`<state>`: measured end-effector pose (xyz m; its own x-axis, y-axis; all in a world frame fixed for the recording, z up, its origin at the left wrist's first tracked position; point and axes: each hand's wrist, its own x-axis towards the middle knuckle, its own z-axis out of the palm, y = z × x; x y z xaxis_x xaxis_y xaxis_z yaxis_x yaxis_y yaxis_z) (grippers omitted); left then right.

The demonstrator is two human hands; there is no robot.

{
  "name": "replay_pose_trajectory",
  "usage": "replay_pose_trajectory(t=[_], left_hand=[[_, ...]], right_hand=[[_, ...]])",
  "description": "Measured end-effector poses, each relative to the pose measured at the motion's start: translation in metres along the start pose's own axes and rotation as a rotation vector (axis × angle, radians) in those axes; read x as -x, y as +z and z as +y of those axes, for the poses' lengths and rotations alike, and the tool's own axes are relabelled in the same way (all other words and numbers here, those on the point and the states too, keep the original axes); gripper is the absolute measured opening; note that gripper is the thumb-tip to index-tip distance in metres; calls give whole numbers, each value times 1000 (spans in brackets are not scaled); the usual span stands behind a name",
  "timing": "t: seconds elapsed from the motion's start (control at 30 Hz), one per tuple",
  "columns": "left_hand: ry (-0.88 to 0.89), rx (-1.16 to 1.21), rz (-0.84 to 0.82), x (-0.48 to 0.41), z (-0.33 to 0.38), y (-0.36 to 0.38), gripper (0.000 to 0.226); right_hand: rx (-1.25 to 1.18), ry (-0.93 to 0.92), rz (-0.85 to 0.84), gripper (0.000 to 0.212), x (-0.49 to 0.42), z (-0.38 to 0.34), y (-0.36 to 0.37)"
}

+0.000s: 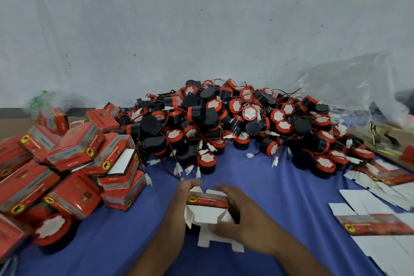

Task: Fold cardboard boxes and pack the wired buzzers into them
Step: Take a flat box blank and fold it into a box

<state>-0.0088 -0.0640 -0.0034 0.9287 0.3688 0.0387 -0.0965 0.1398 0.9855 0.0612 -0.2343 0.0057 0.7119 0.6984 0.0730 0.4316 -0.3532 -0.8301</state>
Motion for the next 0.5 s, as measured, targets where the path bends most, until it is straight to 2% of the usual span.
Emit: replay_pose_trajectory(t=[0.13,0.17,0.2,0.27,0.3,0.37,0.5], left_hand=[[17,-53,-73,-3,11,10,21],[18,-98,-96,-4,10,9,22],[37,-171,-183,-3,6,5,32],[55,-249,-377,6,2,-4,55],[34,-239,-395,11,3,-7,57],[48,-228,-384,10,5,-5,52],[81,-194,-308,8,6,-1,28]], right_hand=[[-110,39,185,50,-6,3,-2],[-190,67,240,39,-7,4,-3],[-268,91,277,33,-8,5,-5],[-373,118,299,29,-6,2,-7],[-396,124,293,29,-5,-2,-7],[-405,109,253,33,-3,-6,-3],[-432,54,131,36,-3,-6,0]])
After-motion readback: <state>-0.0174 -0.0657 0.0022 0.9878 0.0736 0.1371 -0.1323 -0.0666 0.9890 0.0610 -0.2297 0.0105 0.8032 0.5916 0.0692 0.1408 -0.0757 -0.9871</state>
